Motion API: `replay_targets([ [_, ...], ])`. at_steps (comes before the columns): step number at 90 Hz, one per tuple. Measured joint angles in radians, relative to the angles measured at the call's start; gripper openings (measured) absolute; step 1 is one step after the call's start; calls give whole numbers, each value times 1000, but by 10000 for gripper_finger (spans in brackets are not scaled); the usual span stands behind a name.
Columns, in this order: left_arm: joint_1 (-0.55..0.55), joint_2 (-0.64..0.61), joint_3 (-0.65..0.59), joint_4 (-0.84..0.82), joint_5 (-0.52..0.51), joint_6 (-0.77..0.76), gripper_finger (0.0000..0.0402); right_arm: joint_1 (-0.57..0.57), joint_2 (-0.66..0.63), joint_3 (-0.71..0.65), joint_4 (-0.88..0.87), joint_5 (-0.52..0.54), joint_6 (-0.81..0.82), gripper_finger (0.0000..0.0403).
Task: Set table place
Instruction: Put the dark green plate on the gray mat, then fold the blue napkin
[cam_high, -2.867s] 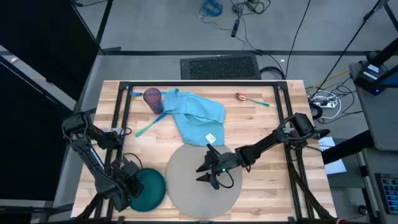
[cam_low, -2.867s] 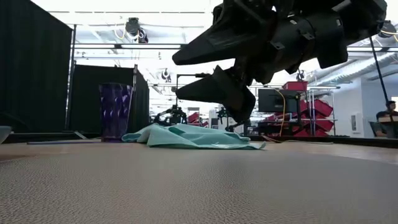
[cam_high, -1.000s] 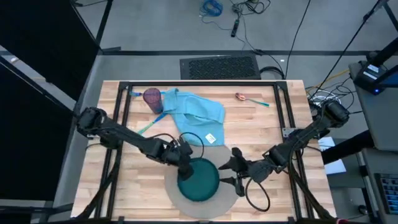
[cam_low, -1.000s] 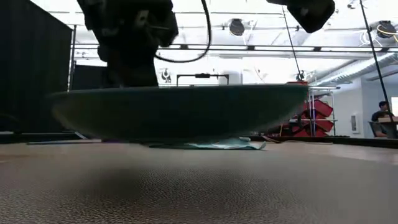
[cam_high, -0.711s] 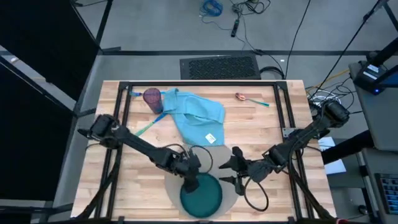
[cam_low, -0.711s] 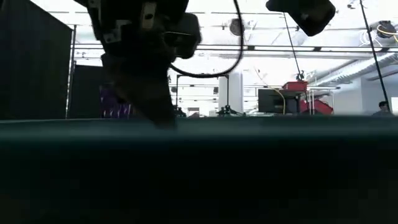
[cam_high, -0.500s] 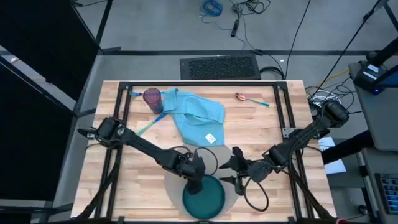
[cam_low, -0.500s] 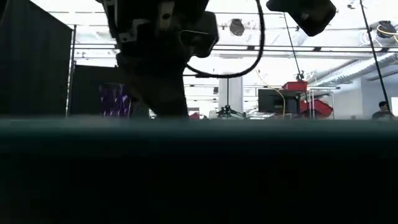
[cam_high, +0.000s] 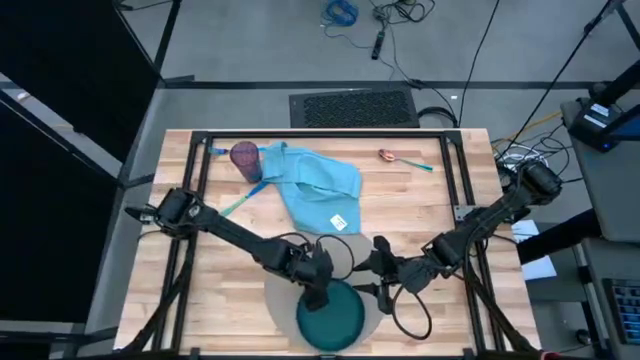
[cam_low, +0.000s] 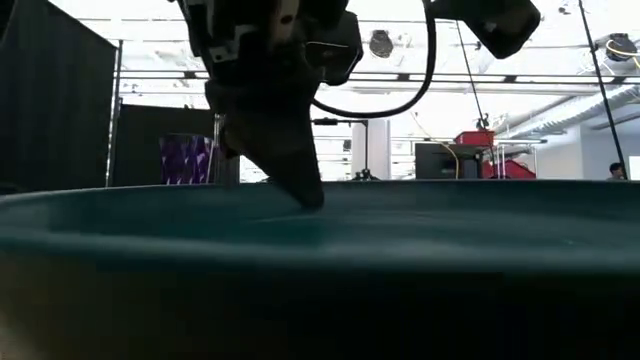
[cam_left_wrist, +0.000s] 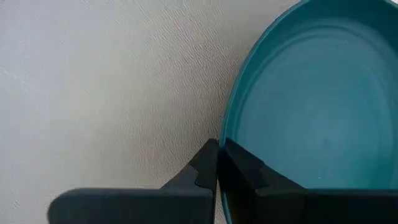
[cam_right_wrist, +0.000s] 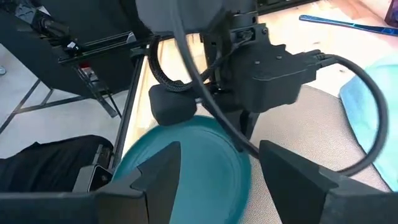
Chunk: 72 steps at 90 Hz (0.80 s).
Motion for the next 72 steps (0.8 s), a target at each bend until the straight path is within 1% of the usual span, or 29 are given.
replay_targets([
  [7,-1,0,0,0,4,0,0,0,0,0,0,0,0,203],
  [17,-2,0,0,0,42,10,0,0,0,0,-2,0,0,203],
  [35,-1,0,0,1,45,11,7,0,0,0,-2,-1,0,203],
  [43,-2,0,0,1,38,16,25,0,0,0,-2,-1,0,203],
  [61,-1,0,0,1,15,15,81,0,0,0,-2,-1,0,203],
  [72,0,0,0,1,-32,10,104,0,0,0,-2,-1,0,203],
])
